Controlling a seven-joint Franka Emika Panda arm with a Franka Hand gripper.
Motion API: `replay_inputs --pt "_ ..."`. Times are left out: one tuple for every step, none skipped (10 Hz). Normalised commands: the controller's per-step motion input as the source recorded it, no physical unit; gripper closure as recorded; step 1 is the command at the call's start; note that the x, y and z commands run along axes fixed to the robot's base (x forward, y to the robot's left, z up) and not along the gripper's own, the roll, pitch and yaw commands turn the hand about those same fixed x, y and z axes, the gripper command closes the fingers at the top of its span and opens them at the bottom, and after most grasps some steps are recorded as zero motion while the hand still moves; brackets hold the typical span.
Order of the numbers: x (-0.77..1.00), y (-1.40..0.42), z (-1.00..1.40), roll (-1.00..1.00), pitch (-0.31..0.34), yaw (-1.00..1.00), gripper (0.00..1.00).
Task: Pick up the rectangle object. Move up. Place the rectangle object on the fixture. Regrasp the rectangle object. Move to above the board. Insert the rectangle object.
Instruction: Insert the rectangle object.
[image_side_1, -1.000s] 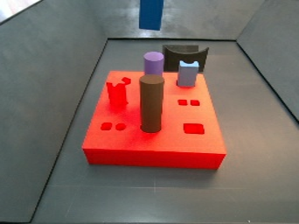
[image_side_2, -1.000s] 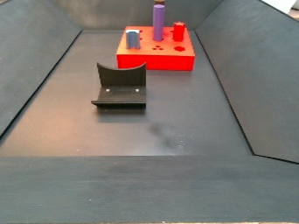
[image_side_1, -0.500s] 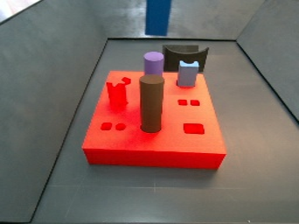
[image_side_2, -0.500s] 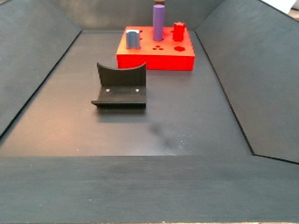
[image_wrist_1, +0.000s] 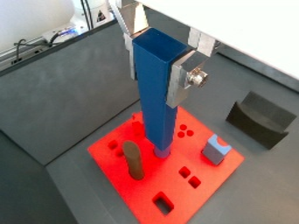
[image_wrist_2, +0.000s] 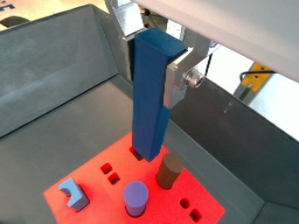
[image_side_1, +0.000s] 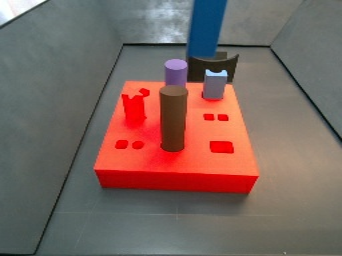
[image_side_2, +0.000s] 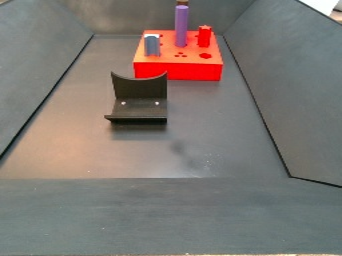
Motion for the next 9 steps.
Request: replay_inputs --pt "0.75 -0.06 -0.21 0.0 0.107 0.0 1.0" --pt "0.63 -0.03 -0.24 0.0 0.086 0.0 1.0" --pt "0.48 -0.03 -0.23 0.0 0.054 0.02 1.0" --pt "0.38 -0.04 -0.22 0.0 0.037 0.03 1.0" --pt "0.35 -0.02 -0.22 0.0 0.021 0.02 1.0" --pt "0.32 -0.03 -0.25 0.0 0.014 0.02 1.0" --pt "0.35 -0.03 -0.3 0.0 0.027 0.05 1.0" --pt "0.41 -0.07 -0.35 0.0 0.01 0.04 1.0" --pt "0.45 -0.16 -0.3 0.05 0.031 0.0 1.0"
